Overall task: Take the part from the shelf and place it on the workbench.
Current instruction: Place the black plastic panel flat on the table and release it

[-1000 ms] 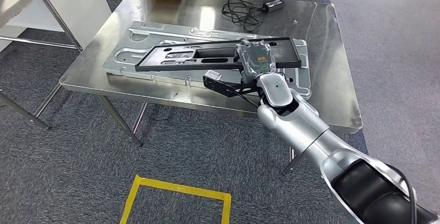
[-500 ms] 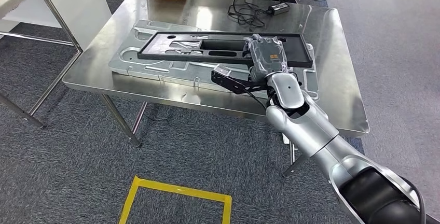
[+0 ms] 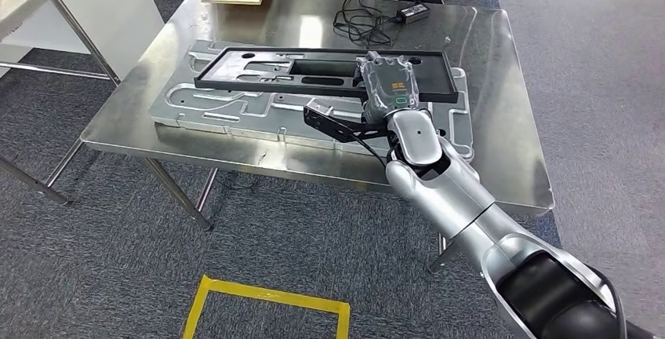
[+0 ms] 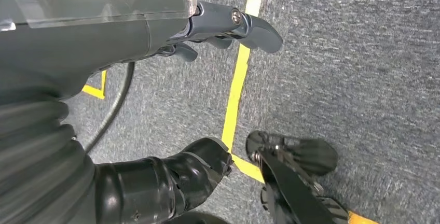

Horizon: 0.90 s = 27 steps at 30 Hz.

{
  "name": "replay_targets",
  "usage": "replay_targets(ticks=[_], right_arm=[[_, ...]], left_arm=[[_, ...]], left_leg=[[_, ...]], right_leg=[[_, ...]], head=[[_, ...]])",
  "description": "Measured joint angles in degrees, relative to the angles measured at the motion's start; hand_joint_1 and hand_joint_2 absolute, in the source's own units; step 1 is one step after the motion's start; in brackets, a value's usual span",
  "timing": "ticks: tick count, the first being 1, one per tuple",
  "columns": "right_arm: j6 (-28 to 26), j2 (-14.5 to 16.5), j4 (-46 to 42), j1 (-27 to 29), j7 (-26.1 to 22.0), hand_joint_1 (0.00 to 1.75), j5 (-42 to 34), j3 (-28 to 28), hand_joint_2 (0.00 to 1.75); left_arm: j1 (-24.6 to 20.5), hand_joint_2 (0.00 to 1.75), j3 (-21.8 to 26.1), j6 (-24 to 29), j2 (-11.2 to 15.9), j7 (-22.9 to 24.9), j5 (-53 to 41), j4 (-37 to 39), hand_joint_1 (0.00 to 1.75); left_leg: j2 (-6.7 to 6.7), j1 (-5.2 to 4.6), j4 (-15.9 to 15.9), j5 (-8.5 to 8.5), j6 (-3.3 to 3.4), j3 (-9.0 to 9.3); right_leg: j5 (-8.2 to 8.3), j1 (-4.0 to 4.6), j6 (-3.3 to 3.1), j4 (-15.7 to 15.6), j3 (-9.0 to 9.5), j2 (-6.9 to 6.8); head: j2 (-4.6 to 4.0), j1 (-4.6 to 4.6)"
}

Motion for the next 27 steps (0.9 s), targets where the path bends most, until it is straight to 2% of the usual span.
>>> replay_targets(ticks=[1,2,4,5,6,8,11,12,14,15,16,17,18,19,20,21,22,24,26,27], right_arm=[[0.0,0.2,0.2,0.1,0.0,1.75,0.0,0.1,1.75],[0.0,0.3,0.3,0.2,0.0,1.75,0.1,0.2,1.75],[0.0,0.3,0.4,0.4,0.0,1.75,0.1,0.4,1.75],[-0.1,0.3,0.4,0.4,-0.1,1.75,0.0,0.4,1.75],[-0.1,0.1,0.2,0.5,-0.2,1.75,-0.1,0.4,1.75],[-0.1,-0.4,-0.5,1.1,-0.4,1.75,-0.5,0.3,1.75],[0.0,-1.1,-1.4,1.7,-0.8,1.75,-0.8,0.3,1.75],[0.0,-1.3,-1.6,1.7,-0.8,1.75,-0.8,0.3,1.75],[0.1,-1.6,-1.9,1.8,-0.8,1.75,-0.8,0.3,1.75],[0.3,-1.7,-2.0,2.0,-0.8,1.75,-0.9,0.3,1.75],[0.6,-1.8,-2.1,2.3,-0.8,1.75,-0.9,0.3,1.75],[0.8,-1.8,-2.1,2.5,-0.8,1.75,-0.9,0.4,1.75],[1.1,-1.8,-2.1,2.7,-0.7,1.75,-1.0,0.4,1.75],[1.2,-1.8,-2.1,2.8,-0.7,1.75,-1.0,0.4,1.75],[1.3,-1.7,-2.0,2.8,-0.7,1.75,-1.0,0.4,1.75],[1.3,-1.7,-2.0,2.7,-0.6,1.75,-1.0,0.4,1.75],[1.3,-1.7,-2.0,2.6,-0.6,1.75,-1.1,0.4,1.75],[1.4,-1.7,-2.1,2.5,-0.6,1.75,-1.1,0.4,1.75],[1.4,-1.7,-2.1,2.6,-0.4,1.75,-1.1,0.4,1.75],[1.3,-1.7,-2.1,2.6,-0.2,1.75,-1.2,0.3,1.75]], left_arm=[[0.1,1.75,0.0,0.0,0.0,0.0,0.0,0.0,0.0],[0.1,1.75,0.0,0.0,0.0,0.0,0.1,0.0,0.0],[0.3,1.75,0.0,0.0,0.1,-0.2,0.1,0.0,0.0],[0.3,1.75,0.0,-0.1,0.1,-0.3,0.1,0.0,0.0],[0.3,1.75,0.0,-0.2,0.1,-0.4,0.1,0.0,0.0],[0.3,1.75,0.0,-0.4,0.1,-0.6,0.2,0.0,0.0],[0.4,1.75,0.1,-0.5,0.0,-0.8,0.3,0.0,0.0],[0.4,1.75,0.2,-0.5,0.0,-0.8,0.3,0.0,0.0],[0.3,1.75,0.3,-0.4,0.0,-0.8,0.4,0.0,0.0],[0.3,1.75,0.3,-0.4,0.0,-0.7,0.4,0.0,0.0],[0.3,1.75,0.4,-0.3,0.1,-0.6,0.5,0.0,0.0],[0.3,1.75,0.5,-0.2,0.1,-0.5,0.7,0.0,0.0],[0.3,1.75,0.6,-0.1,0.1,-0.4,0.8,0.0,0.0],[0.4,1.75,0.6,0.0,0.0,-0.3,0.9,0.0,0.0],[0.4,1.75,0.7,0.0,-0.2,-0.2,0.9,0.0,0.0],[0.4,1.75,0.8,0.1,-0.3,-0.1,0.9,0.1,0.0],[0.3,1.75,0.9,0.1,-0.3,-0.1,0.9,0.1,0.0],[0.1,1.75,1.0,0.1,-0.4,0.0,1.0,0.1,0.0],[0.0,1.75,1.0,0.2,-0.3,0.0,1.0,0.1,0.0],[0.0,1.75,1.1,0.2,-0.3,0.1,1.0,0.1,0.0]], left_leg=[[0.0,0.01,1.0,0.65,-0.05,-1.14],[0.01,0.01,-0.3,2.48,-0.02,-1.09],[0.0,0.01,-7.5,7.38,0.2,1.55],[-0.03,-0.05,-11.0,8.85,0.32,3.09],[-0.07,-0.1,-13.2,9.49,0.52,4.11],[-0.18,-0.27,-14.3,9.07,0.95,4.68],[-0.21,-0.16,-14.8,8.84,1.89,5.1],[-0.17,-0.06,-15.0,8.75,2.22,5.38],[-0.11,-0.06,-15.2,8.39,2.71,5.88],[-0.12,-0.09,-15.2,8.15,2.86,6.13],[-0.17,-0.12,-15.2,7.86,2.93,6.47],[-0.24,-0.15,-15.2,7.54,2.93,6.91],[-0.32,-0.2,-15.2,7.18,2.91,7.44],[-0.38,-0.24,-15.2,6.81,2.85,7.96],[-0.39,-0.33,-15.2,6.49,2.71,8.38],[-0.44,-0.3,-15.3,6.27,2.51,8.57],[-0.44,-0.22,-15.4,6.14,2.24,8.57],[-0.43,-0.12,-15.7,6.01,1.61,8.58],[-0.32,-0.19,-15.1,5.32,1.09,8.66],[-0.29,-0.23,-13.3,4.43,0.88,7.97]], right_leg=[[-0.29,0.03,0.03,0.1,0.28,0.04],[-0.63,0.03,0.13,0.2,0.6,0.09],[-1.52,-0.01,0.49,0.6,1.35,0.15],[-1.96,0.1,0.78,0.9,1.52,0.19],[-2.27,0.2,1.08,1.0,1.57,0.23],[-2.55,0.43,1.66,1.1,1.5,0.28],[-3.43,0.27,2.45,1.7,1.34,0.23],[-4.4,0.21,2.73,3.6,0.45,0.19],[-6.93,0.1,3.1,10.2,-3.19,0.08],[-7.61,0.07,3.17,13.5,-5.29,0.07],[-7.35,0.05,3.15,15.4,-6.81,0.07],[-5.97,0.05,3.02,15.1,-7.35,0.07],[-3.66,0.11,2.75,12.8,-6.87,0.07],[-1.1,0.26,2.3,9.1,-5.69,0.07],[0.76,0.49,1.76,5.8,-4.43,0.03],[1.84,0.8,1.23,3.2,-3.34,-0.02],[2.01,1.09,0.81,1.7,-2.74,-0.05],[1.49,1.34,0.36,0.7,-2.21,-0.05],[1.27,0.87,0.14,-0.2,-1.22,-0.07],[1.17,0.59,-0.01,-0.7,-0.58,-0.1]], head=[[0.0,-0.01],[0.0,-0.01],[0.0,0.01],[0.0,-0.01],[0.0,-0.01],[0.0,-0.01],[0.0,0.02],[0.0,0.02],[0.0,0.02],[0.0,0.02],[0.0,0.02],[0.0,0.02],[0.0,0.03],[0.0,0.03],[0.0,-0.04],[0.0,-0.08],[0.0,-0.11],[0.0,-0.1],[0.0,-0.1],[0.0,-0.13]])
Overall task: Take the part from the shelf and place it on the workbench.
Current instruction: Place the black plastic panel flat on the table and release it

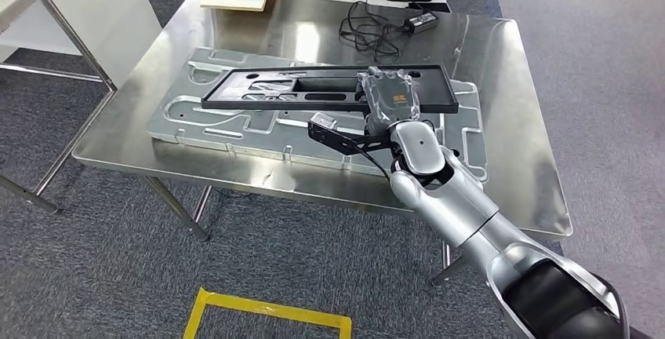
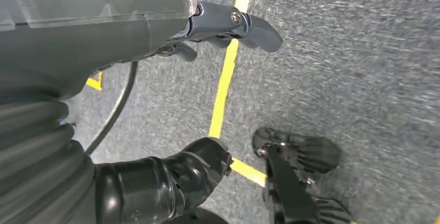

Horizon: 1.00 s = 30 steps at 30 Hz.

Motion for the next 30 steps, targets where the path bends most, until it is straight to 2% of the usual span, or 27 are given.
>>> replay_targets(ticks=[1,3,4,5,6,7,8,9,10,13,15,16,18,19,20,21,23,24,25,26,28,30], right_arm=[[0.0,0.0,0.0,0.1,0.1,1.75,-0.1,0.0,1.75],[-0.1,0.0,0.0,0.5,0.2,1.75,-0.5,0.0,1.75],[-0.1,-0.1,0.0,1.0,0.2,1.75,-0.8,0.0,1.75],[-0.1,-0.2,0.0,1.5,0.2,1.75,-1.0,0.0,1.75],[-0.2,-0.3,0.0,1.9,0.2,1.75,-1.2,0.0,1.75],[-0.2,-0.5,0.0,2.3,0.2,1.75,-1.5,-0.1,1.75],[-0.2,-0.7,-0.1,2.5,0.2,1.75,-1.8,-0.2,1.75],[-0.3,-1.1,-0.2,2.7,0.2,1.75,-2.2,-0.5,1.75],[-0.3,-1.4,-0.4,3.0,0.2,1.75,-2.5,-0.7,1.75],[-0.4,-2.4,-0.9,3.9,0.1,1.75,-2.9,-1.2,1.75],[-0.4,-3.0,-1.1,4.4,0.1,1.75,-3.0,-1.5,1.75],[-0.4,-3.2,-1.3,4.5,0.1,1.75,-3.1,-1.7,1.75],[-0.4,-3.5,-1.4,4.9,0.1,1.75,-3.6,-1.9,1.75],[-0.3,-3.7,-1.4,5.3,0.1,1.75,-3.9,-2.0,1.75],[-0.3,-3.9,-1.4,5.9,0.1,1.31,-4.1,-2.1,1.31],[-0.3,-4.1,-1.4,6.5,0.1,0.87,-4.3,-2.2,0.87],[-0.3,-4.8,-1.8,7.6,0.1,0.0,-4.4,-2.6,0.0],[-0.4,-5.2,-2.0,8.1,0.1,0.0,-4.4,-2.9,0.0],[-0.4,-5.5,-2.1,8.6,0.2,0.0,-4.4,-3.2,0.0],[-0.4,-5.9,-2.1,9.2,0.3,0.0,-4.4,-3.5,0.0],[-0.5,-6.4,-2.2,10.5,0.6,0.0,-4.3,-4.1,0.0],[-0.6,-6.8,-2.3,11.5,0.6,0.0,-4.2,-4.5,0.0]], left_arm=[[0.0,1.75,0.0,0.0,0.0,0.0,0.0,0.0,0.0],[0.0,1.75,0.1,0.0,0.1,-0.1,0.0,0.0,0.0],[0.0,1.75,0.1,0.0,0.1,-0.2,0.0,0.0,0.0],[0.1,1.75,0.1,0.0,0.1,-0.2,-0.1,0.0,0.0],[0.2,1.75,0.1,0.0,0.2,-0.2,-0.1,0.0,0.0],[0.3,1.75,0.1,0.0,0.2,-0.3,-0.1,0.0,0.0],[0.4,1.75,0.2,0.0,0.2,-0.3,-0.1,0.0,0.0],[0.4,1.75,0.2,0.0,0.2,-0.4,-0.1,0.0,0.0],[0.3,1.75,0.2,-0.1,0.2,-0.4,-0.1,0.0,0.0],[0.3,1.75,0.2,-0.1,0.2,-0.4,-0.1,0.0,0.0],[0.4,1.75,0.2,-0.1,0.2,-0.4,-0.1,0.0,0.0],[0.4,1.75,0.2,-0.2,0.2,-0.4,-0.1,0.0,0.0],[0.3,1.75,0.3,-0.6,0.2,-0.3,0.1,0.0,0.0],[0.3,1.75,0.3,-1.2,0.2,-0.2,0.4,0.0,0.0],[0.3,1.75,0.4,-1.9,0.2,-0.3,0.8,0.0,0.0],[0.3,1.75,0.6,-2.7,0.2,-0.6,1.4,0.0,0.0],[0.4,1.75,1.2,-3.9,0.0,-1.3,2.3,0.0,0.0],[0.4,1.75,1.4,-4.2,-0.1,-1.6,2.4,0.0,0.0],[0.4,1.75,1.6,-4.3,-0.2,-1.6,2.4,0.0,0.0],[0.4,1.75,1.7,-4.3,-0.3,-1.5,2.5,0.1,0.0],[0.3,1.75,1.8,-4.3,-0.3,-1.3,2.5,0.1,0.0],[0.3,1.75,2.0,-4.3,-0.3,-1.3,2.5,0.1,0.0]], left_leg=[[0.03,0.09,3.0,-1.27,-0.16,-1.5],[0.03,0.19,10.5,-3.71,-0.52,-5.98],[0.04,0.25,12.8,-3.8,-0.68,-7.75],[0.05,0.28,13.1,-2.74,-0.78,-8.56],[0.06,0.31,11.2,-0.61,-0.82,-8.22],[0.08,0.36,7.5,2.11,-0.81,-6.98],[0.07,0.35,4.1,3.95,-0.76,-5.56],[0.02,0.31,1.2,5.05,-0.59,-4.33],[-0.03,0.24,-0.5,5.3,-0.38,-3.64],[-0.1,0.07,-1.2,4.6,0.58,-3.19],[-0.03,0.22,-1.6,4.36,1.31,-2.6],[0.03,0.3,-1.8,4.22,1.62,-2.28],[0.08,0.24,-1.8,3.81,2.03,-1.8],[0.04,0.22,-1.8,3.58,2.11,-1.52],[-0.04,0.19,-1.8,3.3,2.15,-1.16],[-0.15,0.18,-1.8,2.99,2.13,-0.72],[-0.32,0.15,-1.8,2.34,2.0,0.18],[-0.41,0.07,-1.8,2.1,1.85,0.42],[-0.47,-0.02,-1.8,1.9,1.72,0.47],[-0.5,-0.04,-1.7,1.79,1.6,0.41],[-0.45,-0.08,-1.7,1.65,1.43,0.41],[-0.3,-0.02,-1.9,1.55,1.26,0.63]], right_leg=[[-0.18,-0.19,-0.15,-0.3,0.55,-0.03],[-0.77,-0.21,-0.34,-0.3,1.24,0.01],[-1.14,-0.22,-0.29,-0.3,1.61,0.05],[-1.55,-0.24,-0.18,-0.1,2.02,0.09],[-2.02,-0.3,-0.02,0.0,2.46,0.16],[-2.57,-0.36,0.19,0.3,2.91,0.22],[-3.11,-0.36,0.47,0.6,3.15,0.27],[-3.59,-0.3,0.8,1.0,3.2,0.32],[-3.93,-0.21,1.12,1.3,3.15,0.35],[-4.44,-0.16,1.94,1.4,3.07,0.45],[-5.72,-0.33,2.48,3.4,2.21,0.38],[-6.94,-0.42,2.72,6.1,0.82,0.32],[-9.6,-0.54,3.06,13.9,-3.66,0.22],[-10.06,-0.61,3.13,16.8,-5.7,0.21],[-9.31,-0.65,3.1,17.8,-6.89,0.21],[-7.37,-0.67,2.97,16.5,-6.89,0.21],[-2.09,-0.48,2.27,9.0,-4.37,0.19],[-0.32,-0.24,1.84,5.6,-3.03,0.16],[0.51,-0.03,1.58,3.0,-2.0,0.12],[0.53,0.11,1.62,1.9,-1.51,0.13],[0.2,0.14,2.01,1.2,-1.17,0.24],[0.02,0.18,1.96,1.4,-1.18,0.4]], head=[[0.0,-0.03],[0.0,-0.07],[0.0,-0.07],[0.0,-0.07],[0.0,-0.08],[0.0,-0.07],[0.0,-0.08],[0.0,-0.07],[0.0,-0.07],[0.0,-0.07],[0.0,-0.05],[0.0,-0.05],[0.0,-0.05],[0.0,-0.05],[0.0,-0.05],[0.0,-0.05],[0.0,-0.04],[0.0,-0.05],[0.0,-0.05],[0.0,-0.06],[0.0,-0.07],[0.0,-0.07]])
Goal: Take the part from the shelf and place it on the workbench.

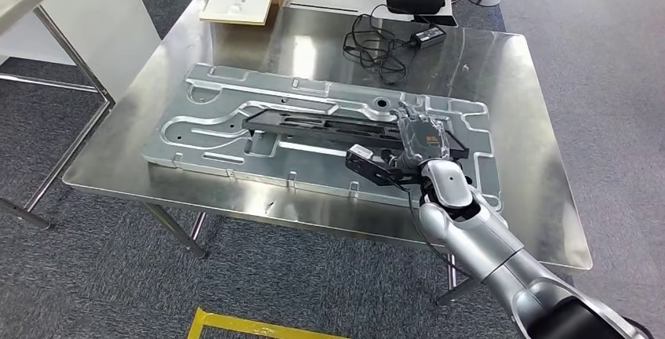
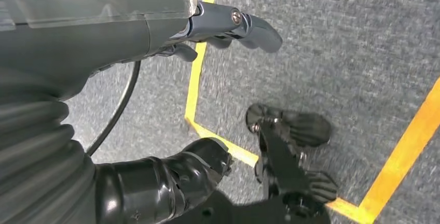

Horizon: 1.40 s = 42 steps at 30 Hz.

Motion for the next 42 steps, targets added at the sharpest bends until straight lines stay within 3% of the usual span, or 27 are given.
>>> replay_targets(ticks=[8,12,17,25,29,36,42], right_arm=[[0.7,-0.8,0.0,2.5,1.3,0.0,-0.1,-2.0,0.0],[1.3,-0.9,0.7,4.0,2.1,0.0,-0.1,-3.9,0.0],[0.5,-1.1,-0.3,5.3,1.9,0.0,0.1,-5.4,0.0],[-0.9,0.5,-10.8,4.0,0.2,0.0,2.1,-5.0,0.0],[-4.9,1.6,-14.9,3.4,-3.3,0.0,3.3,-4.2,0.0],[-6.5,5.2,-27.9,0.1,-8.0,0.0,6.4,2.1,0.0],[-6.5,5.9,-31.6,-0.6,-9.8,0.0,3.3,8.9,0.0]], left_arm=[[-0.2,1.75,0.6,0.1,0.0,0.2,0.6,0.0,0.0],[-0.2,0.0,1.1,0.5,0.0,0.4,0.9,0.0,0.0],[-0.2,0.0,1.4,0.7,0.0,1.2,1.1,0.0,0.0],[-0.4,0.0,1.6,0.7,0.0,1.9,0.9,0.0,0.0],[-0.3,0.0,1.6,0.6,0.0,1.4,0.6,0.0,0.0],[-0.4,0.0,1.6,0.5,0.0,0.0,-0.2,0.0,0.0],[-0.4,0.0,1.6,0.7,0.0,0.7,-0.7,0.0,0.0]], left_leg=[[0.19,0.01,-0.7,-0.04,-0.43,0.66],[0.19,0.0,-0.7,0.02,-0.57,0.72],[0.19,-0.01,-0.7,0.03,-0.61,0.74],[0.18,-0.03,-0.7,0.03,-0.61,0.75],[0.19,-0.04,-0.7,0.02,-0.61,0.7],[0.24,-0.09,-0.7,0.01,-0.63,0.76],[0.18,-0.34,-0.4,0.0,-0.19,0.68]], right_leg=[[-0.24,0.02,-0.39,0.0,0.25,0.15],[-0.2,0.02,-0.46,0.0,0.27,0.18],[-0.19,0.02,-0.47,0.1,0.33,0.18],[-0.2,0.02,-0.45,0.1,0.35,0.13],[-0.19,-0.02,-0.45,0.1,0.36,0.14],[-0.23,0.04,-0.48,0.1,0.35,0.2],[0.09,-0.44,-0.06,-0.1,0.52,0.19]], head=[[0.0,-0.01],[0.0,0.0],[0.0,0.0],[0.0,0.0],[0.0,0.0],[0.0,0.0],[0.0,-0.01]])
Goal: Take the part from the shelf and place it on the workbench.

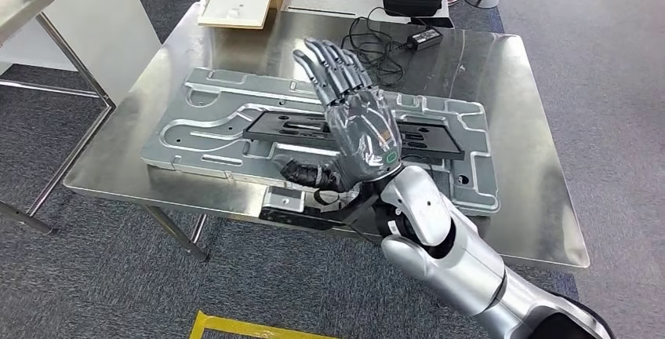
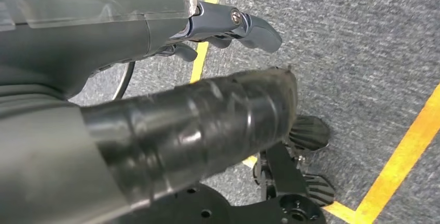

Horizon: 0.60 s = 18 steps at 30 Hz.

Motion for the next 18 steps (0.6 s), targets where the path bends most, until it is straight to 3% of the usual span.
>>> replay_targets(ticks=[1,3,5,7,8,9,11,13,15,17,18], right_arm=[[0.0,0.0,0.0,0.0,-0.2,0.0,-0.6,1.0,0.0],[0.0,0.0,0.0,0.0,-0.5,0.0,-1.9,2.8,0.87],[0.1,0.0,0.1,0.0,-0.7,0.0,-2.9,4.3,1.75],[0.4,0.0,0.4,0.1,-0.8,0.0,-3.7,5.9,1.75],[0.6,0.0,0.6,0.1,-0.8,0.0,-4.1,6.6,1.75],[0.7,0.0,0.8,0.2,-0.8,0.0,-4.4,7.3,1.75],[0.8,0.1,1.2,0.2,-0.8,0.0,-4.9,8.3,1.75],[0.7,0.1,1.7,0.2,-0.7,0.0,-5.4,9.1,1.75],[0.7,0.3,2.2,0.4,-0.6,0.0,-6.0,9.6,1.75],[0.6,0.7,2.9,0.7,-0.6,0.0,-6.5,10.3,1.75],[0.5,1.1,3.2,0.8,-0.6,0.0,-6.7,10.7,1.75]], left_arm=[[0.0,0.0,0.0,0.1,0.0,0.2,0.0,0.0,0.0],[-0.1,0.0,0.0,0.2,0.0,0.6,0.0,0.0,0.0],[-0.1,0.0,0.0,0.3,0.0,0.8,-0.1,0.0,0.0],[-0.1,0.0,0.0,0.5,0.0,1.0,-0.2,0.0,0.0],[0.0,0.0,0.0,0.6,0.0,1.1,-0.3,0.0,0.0],[0.0,0.0,0.0,0.7,0.0,1.2,-0.5,0.0,0.0],[-0.1,0.0,0.0,1.0,0.0,1.4,-0.7,0.0,0.0],[-0.2,0.0,0.0,1.6,0.0,1.6,-1.1,0.0,0.0],[-0.2,0.0,-0.2,2.4,0.0,1.8,-1.7,0.0,0.0],[-0.1,0.0,-0.4,3.3,0.0,2.2,-2.3,0.0,0.0],[-0.1,0.0,-0.5,3.7,0.0,2.3,-2.5,0.0,0.0]], left_leg=[[0.03,0.12,-0.3,0.31,0.18,0.08],[0.27,0.5,-1.3,1.2,0.66,0.37],[0.42,0.78,-1.9,1.87,1.01,0.32],[0.23,0.83,-1.9,2.16,0.97,-0.23],[0.05,0.9,-1.7,2.3,0.81,-0.54],[-0.25,1.0,-1.6,2.44,0.61,-0.84],[-1.13,1.33,-1.1,2.63,0.13,-1.42],[-2.12,1.6,-0.6,2.85,-0.66,-2.09],[-3.06,1.74,-0.5,3.38,-1.74,-2.62],[-3.6,1.9,-0.6,3.81,-2.75,-2.95],[-3.06,1.95,-0.1,3.19,-3.04,-3.32]], right_leg=[[0.16,0.07,0.19,-0.1,0.07,0.06],[-0.9,0.14,0.61,0.7,-0.25,0.03],[-4.82,-0.11,0.99,5.8,-2.22,-0.1],[-8.77,-0.63,1.39,13.3,-4.93,-0.23],[-9.36,-0.9,1.61,15.3,-5.4,-0.3],[-8.85,-1.16,1.82,15.2,-4.83,-0.35],[-5.86,-1.67,2.12,8.7,-0.51,0.07],[-4.23,-1.84,2.08,1.9,3.67,1.83],[-4.22,-1.49,1.58,0.0,4.6,2.75],[-3.7,-1.28,0.59,-0.2,4.29,1.71],[-3.33,-1.29,-0.05,-0.4,4.1,1.12]], head=[[0.0,0.01],[0.0,0.02],[0.0,0.03],[0.0,0.02],[0.0,0.02],[0.0,0.02],[0.0,0.03],[0.0,0.03],[0.0,0.02],[0.0,0.02],[0.0,0.0]])
